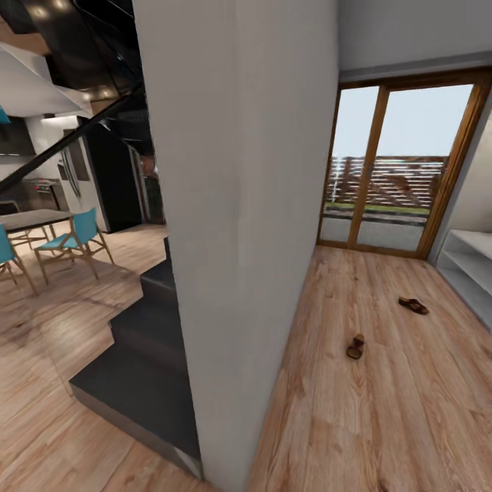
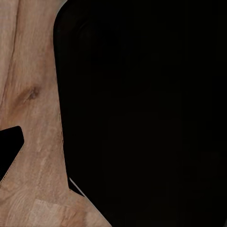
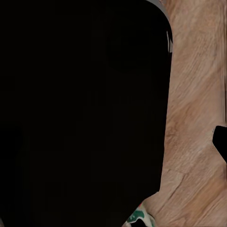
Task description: Pick up the two gym shoes and the two sandals from the corridor floor and place them onto the hallstand (shoe rack) in the corridor, making sure they are on the rack and not on the floor. Arrange them so the two gym shoes are next to each other and the two sandals are next to each other.
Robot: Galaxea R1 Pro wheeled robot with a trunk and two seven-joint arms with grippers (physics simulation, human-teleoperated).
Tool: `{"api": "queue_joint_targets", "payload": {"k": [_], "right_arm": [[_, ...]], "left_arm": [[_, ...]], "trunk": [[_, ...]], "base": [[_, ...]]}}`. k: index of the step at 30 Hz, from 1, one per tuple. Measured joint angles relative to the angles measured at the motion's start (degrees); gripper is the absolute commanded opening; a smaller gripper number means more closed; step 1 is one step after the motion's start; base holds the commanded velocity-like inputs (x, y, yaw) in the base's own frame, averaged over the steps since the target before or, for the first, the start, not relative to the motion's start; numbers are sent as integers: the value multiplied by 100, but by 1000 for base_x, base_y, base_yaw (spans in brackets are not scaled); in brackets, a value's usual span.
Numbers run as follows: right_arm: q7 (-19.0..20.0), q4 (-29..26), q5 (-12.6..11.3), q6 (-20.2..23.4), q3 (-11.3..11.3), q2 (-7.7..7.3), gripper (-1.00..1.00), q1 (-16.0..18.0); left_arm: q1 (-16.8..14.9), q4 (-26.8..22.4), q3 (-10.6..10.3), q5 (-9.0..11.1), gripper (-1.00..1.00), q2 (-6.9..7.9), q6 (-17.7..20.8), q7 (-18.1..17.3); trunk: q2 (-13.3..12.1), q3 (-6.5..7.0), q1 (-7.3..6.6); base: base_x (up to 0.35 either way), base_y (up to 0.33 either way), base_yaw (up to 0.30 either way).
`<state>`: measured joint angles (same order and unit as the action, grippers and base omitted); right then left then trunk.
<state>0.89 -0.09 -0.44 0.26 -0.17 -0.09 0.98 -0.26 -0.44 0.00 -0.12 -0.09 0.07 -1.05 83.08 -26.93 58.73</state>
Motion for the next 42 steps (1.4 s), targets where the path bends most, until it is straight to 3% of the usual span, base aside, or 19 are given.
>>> {"api": "queue_joint_targets", "payload": {"k": [23,37,42], "right_arm": [[2,0,0,0,-1,0,100,-1],[11,-60,20,-7,5,0,100,0],[10,-697,31,-8,20,-3,100,1]], "left_arm": [[0,0,0,21,100,0,-3,3],[-121,-4,0,21,100,0,-2,9],[-248,-9,0,14,100,5,-4,10]], "trunk": [[0,0,0],[0,0,0],[0,1,0]], "base": [[41,-296,-278],[206,-269,-35],[243,-249,-1]]}}
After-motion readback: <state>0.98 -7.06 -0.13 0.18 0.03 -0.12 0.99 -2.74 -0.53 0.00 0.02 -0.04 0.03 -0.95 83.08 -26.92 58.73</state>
